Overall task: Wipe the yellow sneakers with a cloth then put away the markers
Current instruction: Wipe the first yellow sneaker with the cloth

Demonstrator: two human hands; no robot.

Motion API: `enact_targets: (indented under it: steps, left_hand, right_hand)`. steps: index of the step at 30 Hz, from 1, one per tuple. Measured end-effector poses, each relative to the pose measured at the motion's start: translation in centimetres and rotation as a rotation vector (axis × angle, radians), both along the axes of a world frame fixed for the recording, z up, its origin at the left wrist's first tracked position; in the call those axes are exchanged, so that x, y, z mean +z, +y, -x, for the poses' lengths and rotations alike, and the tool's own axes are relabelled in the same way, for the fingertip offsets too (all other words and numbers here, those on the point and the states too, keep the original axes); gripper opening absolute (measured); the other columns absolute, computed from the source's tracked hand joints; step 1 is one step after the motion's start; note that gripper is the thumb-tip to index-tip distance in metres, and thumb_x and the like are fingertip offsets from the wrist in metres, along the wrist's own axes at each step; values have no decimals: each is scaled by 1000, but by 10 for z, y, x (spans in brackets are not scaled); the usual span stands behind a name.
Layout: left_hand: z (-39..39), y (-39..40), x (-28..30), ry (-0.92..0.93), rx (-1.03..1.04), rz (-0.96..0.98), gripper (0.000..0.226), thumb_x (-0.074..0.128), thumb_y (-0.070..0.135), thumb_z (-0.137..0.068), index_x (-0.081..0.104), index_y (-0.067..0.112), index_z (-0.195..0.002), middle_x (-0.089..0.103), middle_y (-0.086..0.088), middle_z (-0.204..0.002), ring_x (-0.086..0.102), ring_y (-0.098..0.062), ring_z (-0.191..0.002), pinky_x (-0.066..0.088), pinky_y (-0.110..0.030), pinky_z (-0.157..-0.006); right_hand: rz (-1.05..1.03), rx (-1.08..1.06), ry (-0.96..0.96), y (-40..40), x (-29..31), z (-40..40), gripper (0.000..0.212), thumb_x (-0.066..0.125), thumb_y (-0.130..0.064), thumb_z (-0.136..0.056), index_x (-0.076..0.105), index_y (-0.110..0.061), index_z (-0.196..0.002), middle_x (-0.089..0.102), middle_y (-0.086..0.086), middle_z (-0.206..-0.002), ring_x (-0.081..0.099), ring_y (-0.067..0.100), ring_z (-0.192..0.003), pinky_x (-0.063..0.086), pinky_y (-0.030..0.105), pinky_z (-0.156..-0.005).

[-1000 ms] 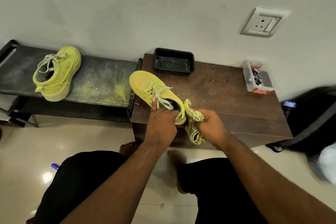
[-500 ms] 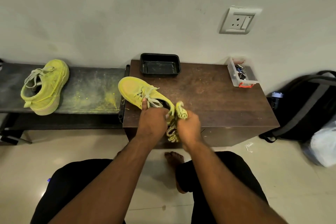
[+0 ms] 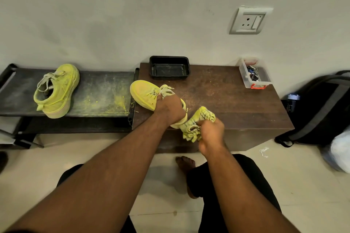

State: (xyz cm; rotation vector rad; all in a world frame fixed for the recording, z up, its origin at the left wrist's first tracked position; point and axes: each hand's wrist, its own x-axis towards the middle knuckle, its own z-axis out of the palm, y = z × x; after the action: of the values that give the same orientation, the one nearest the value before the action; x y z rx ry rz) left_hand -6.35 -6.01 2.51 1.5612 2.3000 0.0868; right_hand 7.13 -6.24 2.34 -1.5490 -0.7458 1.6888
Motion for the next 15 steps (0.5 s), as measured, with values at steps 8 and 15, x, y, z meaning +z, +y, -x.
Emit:
enact_targets:
  steps: [8, 15]
  left_hand:
    - [5, 17, 7, -21, 18, 101, 31, 50, 35, -93, 66, 10, -102, 63, -10, -110, 55, -31, -108, 42, -42, -90]
    - [-9, 6, 9, 38, 85, 69, 52, 58, 52, -86, 53, 12, -119, 56, -8, -128, 44, -32, -127, 23, -47, -110]
  right_hand:
    - [-65, 259, -418, -64, -52, 44, 35, 44, 1, -87, 65, -5, -114, 69, 13, -104, 66, 28, -94, 48, 25, -68]
    - [93, 144, -245, -60, -46, 15, 19, 50, -3, -81, 68, -8, -86, 71, 17, -87, 68, 33, -75, 58, 46, -71]
